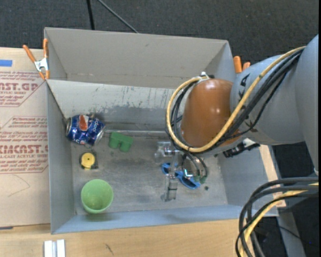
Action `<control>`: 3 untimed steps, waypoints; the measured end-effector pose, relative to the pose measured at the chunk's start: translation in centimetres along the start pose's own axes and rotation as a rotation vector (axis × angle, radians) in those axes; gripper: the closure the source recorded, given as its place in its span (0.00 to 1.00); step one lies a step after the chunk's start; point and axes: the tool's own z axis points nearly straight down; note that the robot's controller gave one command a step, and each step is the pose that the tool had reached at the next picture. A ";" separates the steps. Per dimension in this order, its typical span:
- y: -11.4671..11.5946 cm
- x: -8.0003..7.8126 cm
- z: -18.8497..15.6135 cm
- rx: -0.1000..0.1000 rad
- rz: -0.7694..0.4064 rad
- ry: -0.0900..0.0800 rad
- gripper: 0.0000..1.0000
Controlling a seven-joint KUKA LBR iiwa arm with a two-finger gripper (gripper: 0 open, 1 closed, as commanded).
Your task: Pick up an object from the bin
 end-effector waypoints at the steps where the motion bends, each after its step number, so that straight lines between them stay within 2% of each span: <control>1: 11.3 0.6 -5.1 -0.005 -0.039 -0.012 0.00; 2: 13.7 1.2 6.9 0.001 -0.124 -0.005 0.00; 3: 13.6 1.1 6.6 0.001 -0.122 -0.007 1.00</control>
Offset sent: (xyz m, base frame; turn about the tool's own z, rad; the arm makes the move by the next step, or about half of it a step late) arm -0.0057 0.1065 0.0492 -0.0291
